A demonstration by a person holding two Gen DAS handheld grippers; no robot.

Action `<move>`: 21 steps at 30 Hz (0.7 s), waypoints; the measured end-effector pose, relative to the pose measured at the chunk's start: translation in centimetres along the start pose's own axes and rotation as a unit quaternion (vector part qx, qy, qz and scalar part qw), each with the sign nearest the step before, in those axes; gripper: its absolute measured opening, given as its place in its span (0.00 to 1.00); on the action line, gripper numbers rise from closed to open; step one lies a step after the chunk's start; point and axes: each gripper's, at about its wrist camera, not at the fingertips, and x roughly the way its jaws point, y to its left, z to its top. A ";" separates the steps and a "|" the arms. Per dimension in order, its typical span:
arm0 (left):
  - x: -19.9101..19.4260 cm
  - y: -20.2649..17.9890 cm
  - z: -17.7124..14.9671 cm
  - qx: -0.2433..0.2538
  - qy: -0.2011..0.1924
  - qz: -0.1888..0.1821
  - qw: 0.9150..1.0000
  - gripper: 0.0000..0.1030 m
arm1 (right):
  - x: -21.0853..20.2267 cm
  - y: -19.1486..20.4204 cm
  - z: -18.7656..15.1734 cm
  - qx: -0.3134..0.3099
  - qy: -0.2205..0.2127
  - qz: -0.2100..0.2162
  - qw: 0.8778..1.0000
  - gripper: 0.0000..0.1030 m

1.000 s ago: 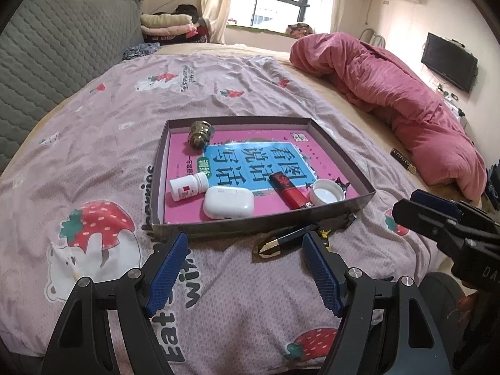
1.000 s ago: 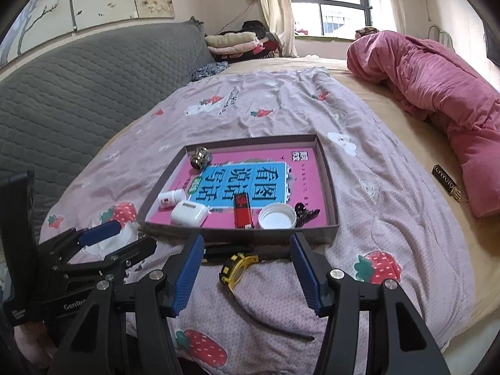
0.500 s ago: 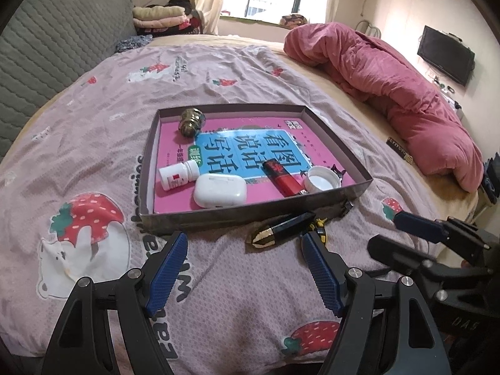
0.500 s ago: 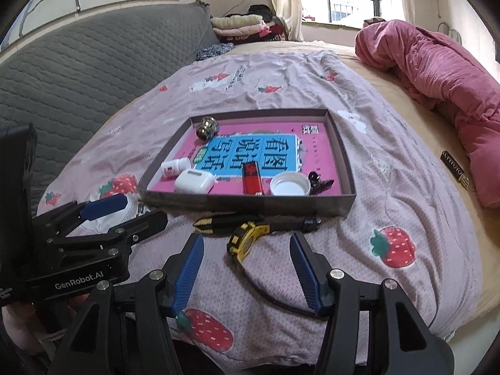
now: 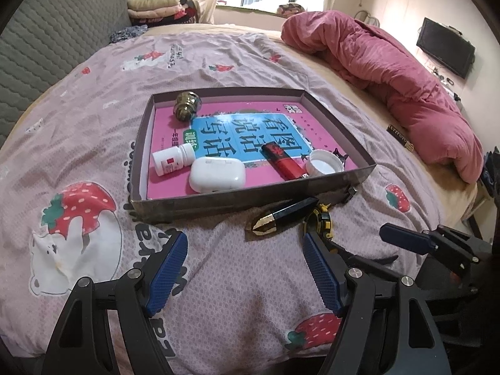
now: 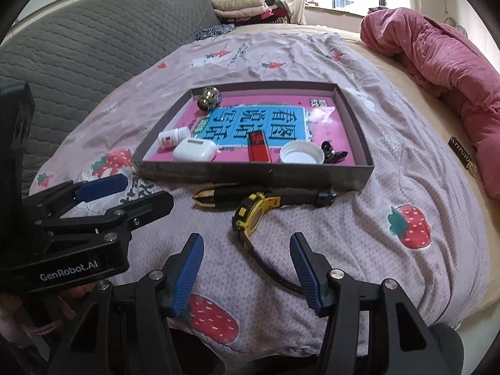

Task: Organize rigid objects
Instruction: 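Move the left tool to the black pen while the right tool approaches the yellow watch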

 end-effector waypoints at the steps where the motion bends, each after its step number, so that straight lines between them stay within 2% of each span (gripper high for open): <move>1: 0.1 0.0 0.0 0.001 0.002 0.001 1.000 0.75 | 0.2 0.0 0.0 -0.001 0.001 -0.001 1.000 0.55; 21: 2.1 1.6 -0.2 -0.013 0.023 0.001 1.000 0.75 | 4.2 0.9 -0.1 -0.008 0.013 -0.021 1.000 0.55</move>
